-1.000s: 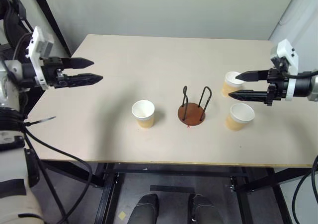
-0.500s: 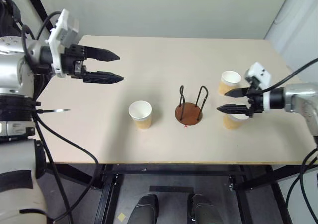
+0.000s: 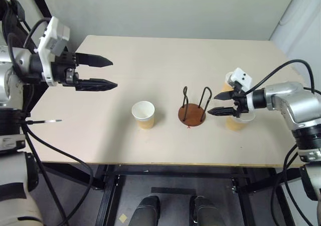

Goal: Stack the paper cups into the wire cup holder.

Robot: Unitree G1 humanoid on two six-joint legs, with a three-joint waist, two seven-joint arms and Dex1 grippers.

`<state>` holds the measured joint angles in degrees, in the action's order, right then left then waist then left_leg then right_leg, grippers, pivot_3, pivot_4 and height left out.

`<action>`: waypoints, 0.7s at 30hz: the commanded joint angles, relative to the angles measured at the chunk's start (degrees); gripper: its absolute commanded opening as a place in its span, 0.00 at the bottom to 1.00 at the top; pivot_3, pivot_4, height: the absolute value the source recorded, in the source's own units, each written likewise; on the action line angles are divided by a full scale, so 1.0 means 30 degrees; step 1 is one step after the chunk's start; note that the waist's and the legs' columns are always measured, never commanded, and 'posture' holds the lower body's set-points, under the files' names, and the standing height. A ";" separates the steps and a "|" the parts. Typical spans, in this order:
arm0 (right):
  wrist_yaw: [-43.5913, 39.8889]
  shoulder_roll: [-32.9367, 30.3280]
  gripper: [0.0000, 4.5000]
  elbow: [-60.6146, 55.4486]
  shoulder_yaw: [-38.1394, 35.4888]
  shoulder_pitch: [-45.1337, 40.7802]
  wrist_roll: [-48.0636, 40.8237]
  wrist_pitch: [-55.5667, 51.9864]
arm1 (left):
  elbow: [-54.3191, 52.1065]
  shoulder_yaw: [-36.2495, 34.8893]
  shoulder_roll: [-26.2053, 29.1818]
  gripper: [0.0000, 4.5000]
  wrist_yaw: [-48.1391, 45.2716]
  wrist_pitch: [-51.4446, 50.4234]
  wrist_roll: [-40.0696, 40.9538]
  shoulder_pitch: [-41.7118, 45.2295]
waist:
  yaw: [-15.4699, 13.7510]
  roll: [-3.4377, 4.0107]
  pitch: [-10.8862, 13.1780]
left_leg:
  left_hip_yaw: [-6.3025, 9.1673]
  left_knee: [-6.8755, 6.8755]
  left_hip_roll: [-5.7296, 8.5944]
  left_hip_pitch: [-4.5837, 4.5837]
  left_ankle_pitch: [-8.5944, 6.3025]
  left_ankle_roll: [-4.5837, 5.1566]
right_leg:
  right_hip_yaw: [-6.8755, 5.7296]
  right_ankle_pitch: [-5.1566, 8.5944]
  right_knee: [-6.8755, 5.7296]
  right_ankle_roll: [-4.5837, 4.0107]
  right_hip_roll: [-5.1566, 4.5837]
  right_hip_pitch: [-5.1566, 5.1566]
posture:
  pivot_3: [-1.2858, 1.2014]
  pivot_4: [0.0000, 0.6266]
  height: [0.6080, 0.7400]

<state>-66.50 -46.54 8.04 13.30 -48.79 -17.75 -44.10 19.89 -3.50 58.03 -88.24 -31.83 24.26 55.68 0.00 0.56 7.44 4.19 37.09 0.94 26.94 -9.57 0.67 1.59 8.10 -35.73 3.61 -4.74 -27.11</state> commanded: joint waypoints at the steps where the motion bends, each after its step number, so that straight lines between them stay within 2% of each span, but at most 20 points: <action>1: -0.0051 0.0528 0.91 -0.0297 0.0068 -0.0643 0.0193 0.0002 | -0.0686 -0.0632 0.0441 0.99 0.0178 0.0050 0.0292 0.0014 | 0.0024 0.0000 0.0000 | -0.0001 0.0000 0.0000 -0.0002 -0.0001 -0.0003 | 0.0001 0.0006 -0.0019 -0.0011 0.0000 -0.0009 | 0.52 0.24 1.00; 4: 0.0229 0.1148 0.78 -0.0253 0.0038 -0.0804 0.0212 -0.0269 | -0.0701 -0.0647 0.0517 1.00 0.0228 0.0109 0.0317 -0.0101 | 0.0039 0.0000 0.0000 | -0.0002 0.0000 -0.0005 -0.0002 0.0005 -0.0014 | -0.0001 0.0013 -0.0058 -0.0024 0.0000 -0.0039 | 0.52 0.24 1.00; 14: 0.1304 0.2459 0.02 -0.0040 -0.0187 -0.1242 0.0511 -0.0747 | -0.0907 -0.0632 0.0705 1.00 0.0337 -0.0047 0.0458 -0.0558 | 0.0042 0.0001 0.0001 | 0.0001 -0.0001 -0.0006 -0.0001 0.0015 -0.0034 | -0.0004 0.0002 -0.0066 -0.0087 0.0000 -0.0057 | 0.52 0.24 1.00; 21: 0.0055 0.2127 0.01 -0.1700 -0.0172 -0.1074 -0.0451 -0.1520 | -0.3690 -0.0882 0.1317 1.00 -0.0034 -0.1623 0.1660 -0.3178 | 0.0066 0.0000 0.0000 | -0.0003 -0.0007 -0.0010 0.0008 -0.0008 -0.0067 | -0.0008 0.0014 -0.0068 -0.0110 0.0001 -0.0082 | 0.52 0.24 1.00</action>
<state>-64.87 -39.25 6.12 14.19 -51.05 -17.32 -48.35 11.38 -3.99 60.31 -87.76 -36.01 27.76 45.90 0.19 0.56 7.44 4.18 37.07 0.90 26.99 -9.59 0.46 1.54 8.15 -35.94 3.27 -4.73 -27.39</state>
